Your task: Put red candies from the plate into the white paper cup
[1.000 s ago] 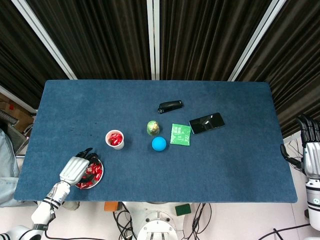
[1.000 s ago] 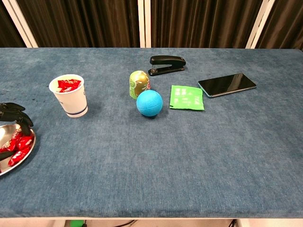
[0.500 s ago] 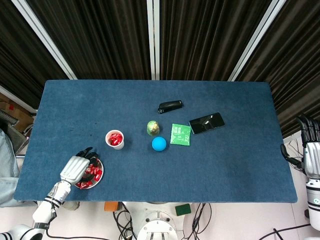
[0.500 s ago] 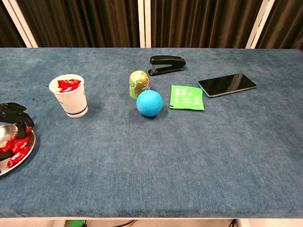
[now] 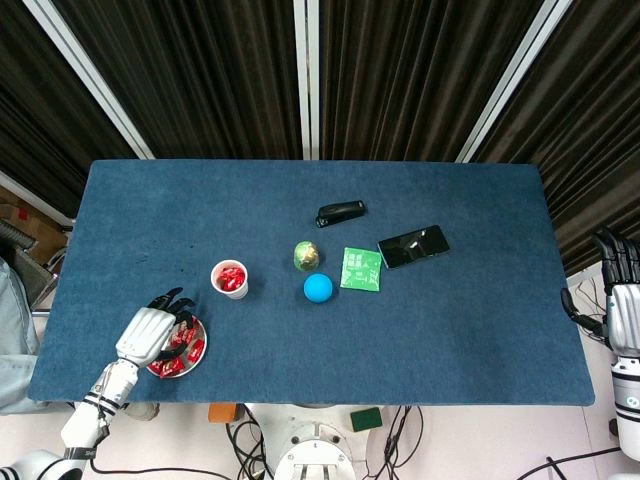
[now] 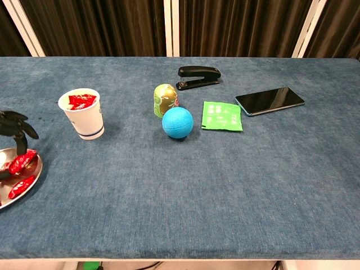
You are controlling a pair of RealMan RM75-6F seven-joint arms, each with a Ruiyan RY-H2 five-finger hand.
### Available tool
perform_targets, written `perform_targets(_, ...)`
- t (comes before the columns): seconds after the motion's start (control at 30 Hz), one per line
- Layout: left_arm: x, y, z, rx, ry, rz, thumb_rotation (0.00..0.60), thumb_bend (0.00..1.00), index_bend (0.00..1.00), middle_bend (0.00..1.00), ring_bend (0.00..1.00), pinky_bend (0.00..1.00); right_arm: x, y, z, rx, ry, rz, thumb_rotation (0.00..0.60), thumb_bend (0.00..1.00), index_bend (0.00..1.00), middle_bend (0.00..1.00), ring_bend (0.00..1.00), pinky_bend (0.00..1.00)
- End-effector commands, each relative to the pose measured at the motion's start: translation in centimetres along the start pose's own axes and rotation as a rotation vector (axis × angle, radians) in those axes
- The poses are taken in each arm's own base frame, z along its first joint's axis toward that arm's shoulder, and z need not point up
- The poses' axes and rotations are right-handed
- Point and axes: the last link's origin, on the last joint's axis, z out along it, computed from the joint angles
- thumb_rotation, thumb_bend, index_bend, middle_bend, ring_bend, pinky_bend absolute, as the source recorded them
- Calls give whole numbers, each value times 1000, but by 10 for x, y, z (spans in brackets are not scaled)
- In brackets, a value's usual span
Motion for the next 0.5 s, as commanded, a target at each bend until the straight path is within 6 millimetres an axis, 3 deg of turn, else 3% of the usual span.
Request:
perform_targets(0.03, 11, 0, -4, -2, 37, -2, 600, 294, 554, 237, 67, 218, 0, 0, 0, 1, 1, 1, 600, 351, 0, 0, 0, 0)
perform_targets(0.27, 45, -6, -6, 18, 128, -13, 600, 295, 553, 241, 67, 218, 0, 1, -1, -1, 1, 4, 600, 351, 0, 0, 0, 0)
perform_targets(0.5, 75, 9, 19, -44, 178, -34, 600, 295, 547, 245, 67, 218, 0, 1, -2, 1, 2, 8, 600, 352, 0, 0, 0, 0)
